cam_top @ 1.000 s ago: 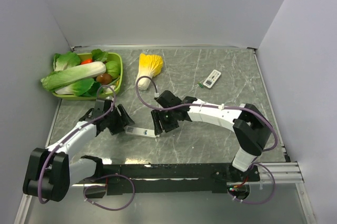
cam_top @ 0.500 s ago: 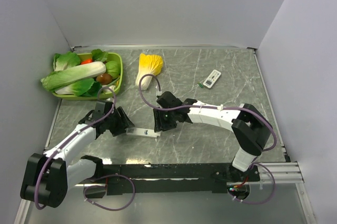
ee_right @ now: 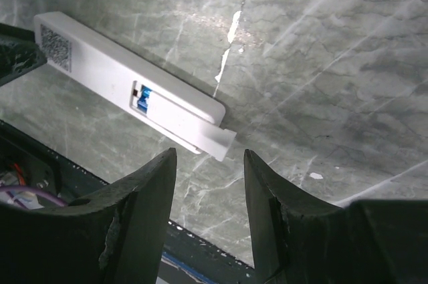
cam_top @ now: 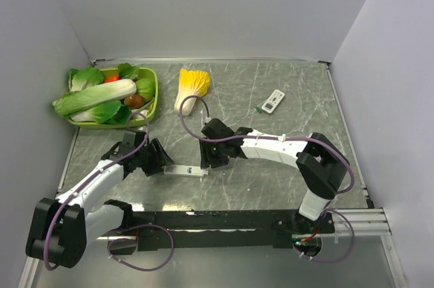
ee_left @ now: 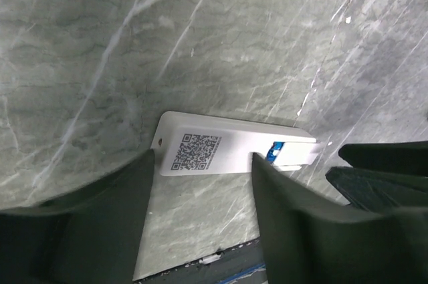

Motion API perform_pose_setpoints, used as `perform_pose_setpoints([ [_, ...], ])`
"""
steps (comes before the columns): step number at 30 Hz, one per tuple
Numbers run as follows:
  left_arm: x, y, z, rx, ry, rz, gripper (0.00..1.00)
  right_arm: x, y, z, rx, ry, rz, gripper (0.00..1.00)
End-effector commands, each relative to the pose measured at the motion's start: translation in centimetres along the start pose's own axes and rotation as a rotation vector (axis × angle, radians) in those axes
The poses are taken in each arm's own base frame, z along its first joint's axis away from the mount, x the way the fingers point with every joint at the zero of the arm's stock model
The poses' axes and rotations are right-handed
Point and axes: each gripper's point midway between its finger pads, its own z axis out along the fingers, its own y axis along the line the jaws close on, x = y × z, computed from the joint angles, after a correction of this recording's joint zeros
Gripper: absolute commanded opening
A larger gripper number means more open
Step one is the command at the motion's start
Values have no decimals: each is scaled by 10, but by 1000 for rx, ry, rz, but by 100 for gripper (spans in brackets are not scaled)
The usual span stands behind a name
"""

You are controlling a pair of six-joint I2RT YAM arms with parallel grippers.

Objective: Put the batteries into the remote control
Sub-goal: Load the battery cover into the remote control.

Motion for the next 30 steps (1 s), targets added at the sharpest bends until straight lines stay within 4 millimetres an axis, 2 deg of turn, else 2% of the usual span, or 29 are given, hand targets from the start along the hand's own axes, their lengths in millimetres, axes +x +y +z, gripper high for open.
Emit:
perform_pose_setpoints([
  [1, -5, -13, -7, 34, -8, 41, 70, 1, -6, 5, 32, -11, 34, 53],
  [3, -9, -17, -12, 26, -17, 69, 76, -2, -4, 1, 22, -30, 37, 53],
  [6, -17, -23, -21, -6, -51, 116, 78, -5, -4, -7, 17, -48, 34, 54],
  [9, -24, -32, -29, -24, -80, 159, 77, -9, -3, -13, -22, -74, 62, 55],
  [10, -24, -35, -29, -33, -84, 183, 76, -4, -5, -15, -49, -60, 75, 55],
  [11, -26, -44, -32, -25, -92, 200, 76, -7, -8, -16, -64, -68, 108, 55],
  [12, -25, -45, -32, -36, -86, 216, 75, -11, -4, -17, -95, -89, 120, 55],
  [13, -18, -49, -28, -43, -61, 246, 75, -6, -7, -19, -118, -81, 131, 55],
  [14, -20, -55, -30, -46, -68, 267, 75, -7, -6, -20, -140, -90, 149, 55],
  [15, -17, -57, -29, -57, -58, 284, 75, -14, -4, -22, -176, -112, 163, 54],
  [16, -8, -60, -25, -68, -31, 318, 75, -10, -7, -21, -192, -109, 177, 54],
  [18, -9, -69, -25, -79, -37, 359, 74, -11, -7, -23, -237, -110, 206, 54],
  [19, 3, -70, -21, -95, 7, 393, 74, -13, -6, -24, -262, -132, 207, 54],
  [20, 0, -74, -20, -107, -8, 414, 73, -11, -6, -24, -279, -122, 217, 54],
  [22, 12, -74, -14, -145, 28, 460, 73, -13, -8, -23, -307, -135, 233, 53],
  [27, 19, -81, -8, -178, 42, 519, 72, -12, -4, -22, -388, -126, 254, 51],
  [30, 30, -77, 0, -216, 79, 562, 71, -11, -6, -20, -411, -123, 270, 49],
])
